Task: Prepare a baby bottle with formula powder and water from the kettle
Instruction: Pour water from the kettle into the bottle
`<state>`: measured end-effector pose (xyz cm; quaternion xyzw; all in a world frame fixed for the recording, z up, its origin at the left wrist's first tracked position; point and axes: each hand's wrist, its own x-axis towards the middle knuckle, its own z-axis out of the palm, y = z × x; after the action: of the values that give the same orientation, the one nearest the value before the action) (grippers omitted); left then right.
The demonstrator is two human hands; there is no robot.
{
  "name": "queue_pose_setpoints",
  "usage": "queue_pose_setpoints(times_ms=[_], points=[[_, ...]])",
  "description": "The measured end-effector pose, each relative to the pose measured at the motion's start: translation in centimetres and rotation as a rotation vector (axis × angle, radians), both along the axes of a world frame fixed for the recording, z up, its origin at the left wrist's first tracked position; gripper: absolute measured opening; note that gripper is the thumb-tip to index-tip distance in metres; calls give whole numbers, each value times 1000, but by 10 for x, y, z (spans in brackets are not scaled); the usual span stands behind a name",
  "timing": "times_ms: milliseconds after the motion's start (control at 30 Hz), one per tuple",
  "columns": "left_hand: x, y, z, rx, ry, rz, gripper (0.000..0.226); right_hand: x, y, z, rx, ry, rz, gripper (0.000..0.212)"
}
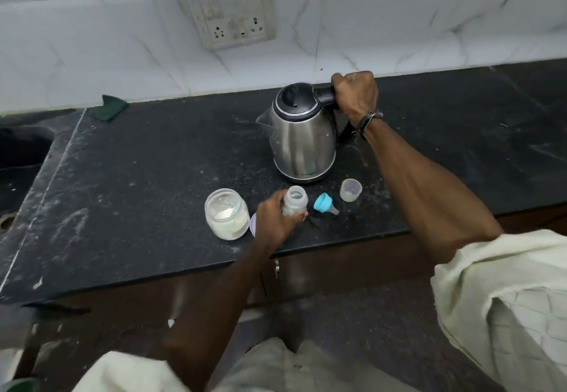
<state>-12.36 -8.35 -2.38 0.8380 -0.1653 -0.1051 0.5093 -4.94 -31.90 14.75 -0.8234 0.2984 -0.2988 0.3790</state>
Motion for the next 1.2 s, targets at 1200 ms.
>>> queue_pose_setpoints(times_ms=[1200], points=[[3, -3, 4, 57, -24, 27, 61, -39, -3, 22, -260, 108, 390, 24]])
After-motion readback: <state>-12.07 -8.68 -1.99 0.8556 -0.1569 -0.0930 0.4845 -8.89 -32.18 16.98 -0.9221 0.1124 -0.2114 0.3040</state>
